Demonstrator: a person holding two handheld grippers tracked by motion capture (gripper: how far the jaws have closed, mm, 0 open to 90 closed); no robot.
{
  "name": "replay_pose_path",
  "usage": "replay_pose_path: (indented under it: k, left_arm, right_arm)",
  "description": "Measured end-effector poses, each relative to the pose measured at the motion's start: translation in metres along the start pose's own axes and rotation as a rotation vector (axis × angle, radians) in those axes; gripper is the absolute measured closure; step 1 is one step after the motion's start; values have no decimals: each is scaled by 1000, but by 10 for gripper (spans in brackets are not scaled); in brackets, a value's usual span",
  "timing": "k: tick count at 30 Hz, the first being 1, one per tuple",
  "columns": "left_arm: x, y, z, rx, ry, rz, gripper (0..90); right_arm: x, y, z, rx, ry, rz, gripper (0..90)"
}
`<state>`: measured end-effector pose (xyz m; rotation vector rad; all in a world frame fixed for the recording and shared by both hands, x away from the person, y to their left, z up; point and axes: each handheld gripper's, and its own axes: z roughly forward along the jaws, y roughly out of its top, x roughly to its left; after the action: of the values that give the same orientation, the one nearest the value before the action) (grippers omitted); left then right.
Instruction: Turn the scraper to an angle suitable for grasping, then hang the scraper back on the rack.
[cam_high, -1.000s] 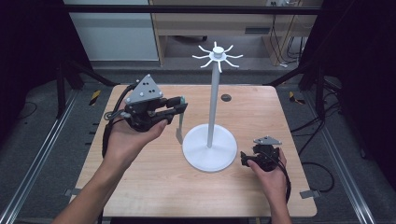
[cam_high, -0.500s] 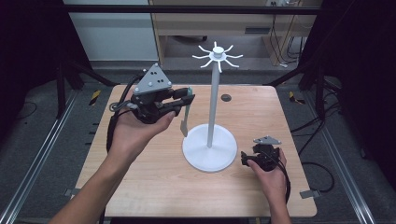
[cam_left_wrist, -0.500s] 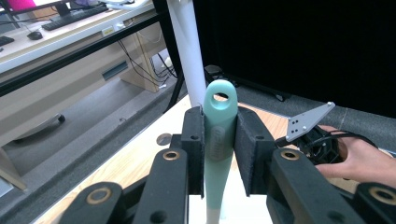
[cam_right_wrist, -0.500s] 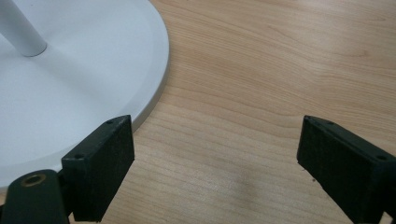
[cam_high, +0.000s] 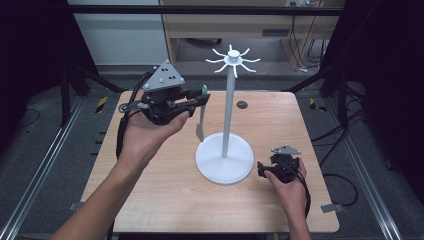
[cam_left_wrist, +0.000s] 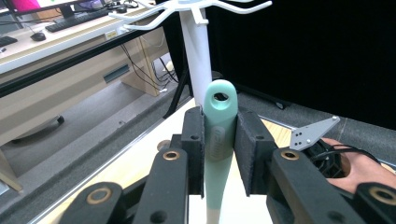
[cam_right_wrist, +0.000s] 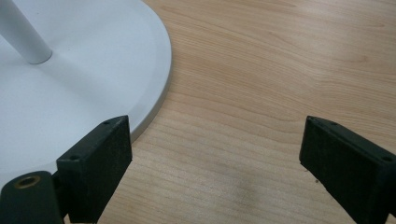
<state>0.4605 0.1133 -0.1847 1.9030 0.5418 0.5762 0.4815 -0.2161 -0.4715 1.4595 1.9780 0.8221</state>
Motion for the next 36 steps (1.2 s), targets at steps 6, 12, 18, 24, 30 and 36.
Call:
replay_pose_path:
  k: [6,12,18,24,30,36]
  left_arm:
    - [-2,6,1,-3,8,5,744]
    - [-3,10,1,-5,18,8,744]
    - [-1,14,1,-1,27,6,744]
    - [-1,17,4,-4,36,5,744]
    - [-2,22,6,-8,40,6,743]
    - [0,25,10,2,45,5,743]
  right_arm:
    - [0,1,-1,-12,-2,-2,97]
    - [-2,1,-1,-10,0,5,97]
    - [-1,1,0,-6,4,-3,97]
    - [-2,0,0,-4,6,2,97]
    - [-2,0,0,-3,7,-10,98]
    - [-2,0,0,-1,6,5,98]
